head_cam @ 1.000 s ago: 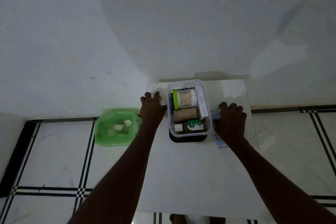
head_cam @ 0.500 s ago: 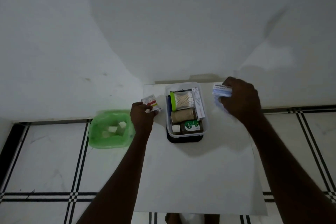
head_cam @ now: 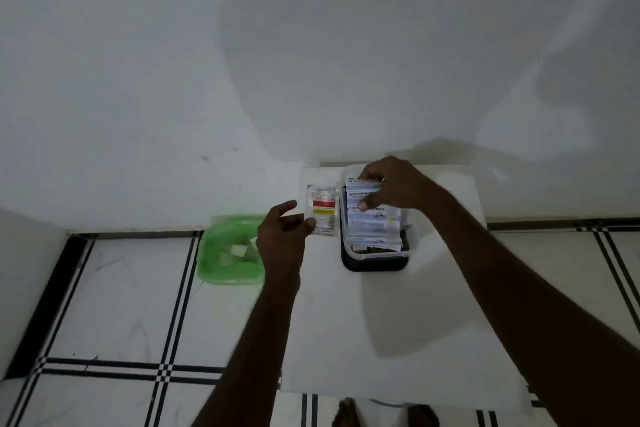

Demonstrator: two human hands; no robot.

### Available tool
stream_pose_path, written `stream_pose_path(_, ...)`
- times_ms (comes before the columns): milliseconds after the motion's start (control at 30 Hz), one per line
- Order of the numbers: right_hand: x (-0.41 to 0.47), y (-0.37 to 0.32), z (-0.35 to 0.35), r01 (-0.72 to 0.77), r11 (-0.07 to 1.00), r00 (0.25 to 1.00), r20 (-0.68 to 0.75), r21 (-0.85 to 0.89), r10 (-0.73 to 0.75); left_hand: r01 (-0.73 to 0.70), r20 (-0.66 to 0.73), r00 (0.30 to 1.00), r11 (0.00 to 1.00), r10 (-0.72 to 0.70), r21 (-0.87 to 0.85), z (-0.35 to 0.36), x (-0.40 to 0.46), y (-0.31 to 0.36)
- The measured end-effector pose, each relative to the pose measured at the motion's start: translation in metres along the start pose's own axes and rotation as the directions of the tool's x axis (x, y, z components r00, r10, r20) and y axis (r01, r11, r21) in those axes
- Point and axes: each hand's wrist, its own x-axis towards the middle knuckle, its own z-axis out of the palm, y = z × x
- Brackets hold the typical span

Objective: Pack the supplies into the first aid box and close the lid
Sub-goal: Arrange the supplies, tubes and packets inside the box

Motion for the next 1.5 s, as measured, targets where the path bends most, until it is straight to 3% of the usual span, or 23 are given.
stream_pose_path(100,0.007,0.009,0.019,-0.003,0.999,0.997,-0.082,0.037,0.006,0.007,0.067,0.998,0.999,-0.005,-0.041,0.001,-0.006,0.007)
stream_pose_path(267,-0.005,0.014,0.026,0.043,0.999,0.916,-0.400,-0.004,-0.041,-0.002,0.220,0.975,0.993,0.029,-0.120,0.012,-0.019,0.020)
stream_pose_path(333,-0.015,0.027,0.029,-0.039,0.999,0.851,-0.523,0.030,0.049,-0.038,0.231,0.972,0.998,0.050,-0.055,0.028,-0.024,0.021)
stream_pose_path(400,-0.026,0.038,0.035,-0.135,0.990,0.819,-0.558,0.036,0.132,-0.122,0.233,0.969,0.982,0.086,0.143,0.047,-0.029,0.018)
stream_pose_path(500,-0.039,0.043,0.049,-0.186,0.982,0.830,-0.537,-0.015,0.149,-0.327,0.247,0.941,0.810,0.232,0.487,0.066,-0.039,0.011)
stream_pose_path(700,-0.045,0.050,0.059,-0.161,0.987,0.793,-0.593,0.014,0.137,-0.441,0.300,0.891,0.491,0.341,0.751,0.078,-0.044,0.004)
stream_pose_path(767,-0.049,0.054,0.059,-0.165,0.976,0.739,-0.639,0.139,0.216,-0.417,0.240,0.896,0.525,0.373,0.742,0.076,-0.041,0.007)
stream_pose_path(833,-0.052,0.067,0.061,-0.209,0.932,0.676,-0.645,0.296,0.357,-0.339,0.133,0.927,0.631,0.351,0.698,0.068,-0.030,0.004)
stream_pose_path(900,-0.055,0.082,0.065,-0.328,0.853,0.668,-0.538,0.406,0.514,-0.225,0.095,0.972,0.726,0.216,0.650,0.062,-0.016,-0.001)
stream_pose_path(967,-0.055,0.095,0.070,-0.477,0.788,0.712,-0.355,0.389,0.606,-0.176,0.180,0.980,0.772,0.081,0.610,0.060,-0.006,-0.002)
stream_pose_path(1000,-0.055,0.097,0.073,-0.523,0.770,0.737,-0.260,0.366,0.624,-0.207,0.231,0.970,0.776,0.081,0.596,0.060,-0.004,0.000)
stream_pose_path(1100,-0.052,0.099,0.085,-0.552,0.769,0.775,-0.140,0.323,0.616,-0.314,0.280,0.944,0.735,0.174,0.602,0.056,-0.001,0.003)
stream_pose_path(1267,-0.046,0.094,0.103,-0.510,0.853,0.806,-0.286,0.109,0.518,-0.308,0.265,0.946,0.780,0.188,0.545,0.032,0.007,-0.007)
stream_pose_path(1400,-0.044,0.095,0.102,-0.528,0.833,0.800,-0.232,0.168,0.554,-0.275,0.276,0.950,0.814,0.147,0.512,0.016,0.009,-0.014)
stream_pose_path(1500,-0.050,0.097,0.090,-0.466,0.824,0.807,-0.226,0.322,0.545,-0.251,0.282,0.952,0.831,0.119,0.497,0.009,0.004,-0.009)
